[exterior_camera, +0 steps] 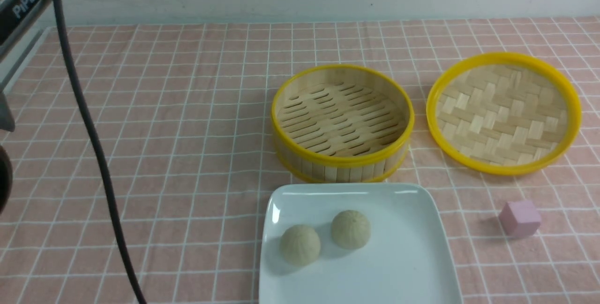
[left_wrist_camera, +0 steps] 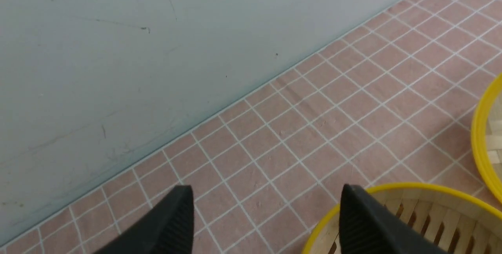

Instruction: Put the steamed buns into the plate on the pink tablecloth.

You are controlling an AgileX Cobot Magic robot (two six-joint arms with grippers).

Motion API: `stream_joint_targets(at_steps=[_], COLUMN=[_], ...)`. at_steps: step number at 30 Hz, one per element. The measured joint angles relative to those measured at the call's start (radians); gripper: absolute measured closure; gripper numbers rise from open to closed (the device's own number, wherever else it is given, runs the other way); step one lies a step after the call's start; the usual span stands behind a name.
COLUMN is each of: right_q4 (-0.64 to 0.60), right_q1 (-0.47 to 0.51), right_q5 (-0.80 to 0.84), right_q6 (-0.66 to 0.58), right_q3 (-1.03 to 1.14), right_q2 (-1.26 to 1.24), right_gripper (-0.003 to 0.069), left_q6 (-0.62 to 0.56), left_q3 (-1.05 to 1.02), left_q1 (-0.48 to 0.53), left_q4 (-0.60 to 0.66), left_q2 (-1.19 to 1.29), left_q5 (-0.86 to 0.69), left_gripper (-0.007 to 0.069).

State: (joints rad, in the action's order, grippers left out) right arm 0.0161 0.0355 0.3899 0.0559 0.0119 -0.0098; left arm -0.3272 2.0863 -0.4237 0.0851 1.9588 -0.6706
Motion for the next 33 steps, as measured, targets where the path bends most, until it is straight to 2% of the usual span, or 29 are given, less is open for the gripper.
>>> stream_joint_targets(at_steps=[7, 13, 14, 15, 17, 19, 23, 25, 33], right_q4=[0.0, 0.0, 0.0, 0.0, 0.0, 0.0, 0.0, 0.0, 0.0], right_q1=[0.0, 0.0, 0.0, 0.0, 0.0, 0.0, 0.0, 0.0, 0.0], right_q5=[0.0, 0.0, 0.0, 0.0, 0.0, 0.0, 0.0, 0.0, 0.0], right_q6=[0.0, 0.0, 0.0, 0.0, 0.0, 0.0, 0.0, 0.0, 0.0], right_q3=[0.0, 0.0, 0.0, 0.0, 0.0, 0.0, 0.0, 0.0, 0.0], right_q2=[0.0, 0.0, 0.0, 0.0, 0.0, 0.0, 0.0, 0.0, 0.0], right_gripper=[0.0111, 0.0111, 0.0111, 0.0111, 0.0111, 0.0111, 0.0111, 0.0111, 0.0111], left_q6=[0.002, 0.088, 0.154, 0.162, 0.238, 0.261, 0.295, 0.309, 0.499], left_q3=[-0.201, -0.524, -0.65, -0.664, -0.848, -0.918, -1.25, -1.299, -1.709], left_q1=[0.0, 0.033, 0.057, 0.064, 0.111, 0.133, 0.242, 0.26, 0.413], left_q4=[-0.128, -0.176, -0.179, -0.18, -0.184, -0.185, -0.186, -0.186, -0.186], left_q2=[-0.132, -0.375, -0.475, -0.487, -0.631, -0.693, -1.004, -1.067, -1.532], left_q5=[0.044, 0.217, 0.259, 0.268, 0.298, 0.3, 0.3, 0.3, 0.348], left_gripper=[0.0131, 0.0131, 0.0131, 0.0131, 0.0131, 0.0131, 0.0131, 0.0131, 0.0131])
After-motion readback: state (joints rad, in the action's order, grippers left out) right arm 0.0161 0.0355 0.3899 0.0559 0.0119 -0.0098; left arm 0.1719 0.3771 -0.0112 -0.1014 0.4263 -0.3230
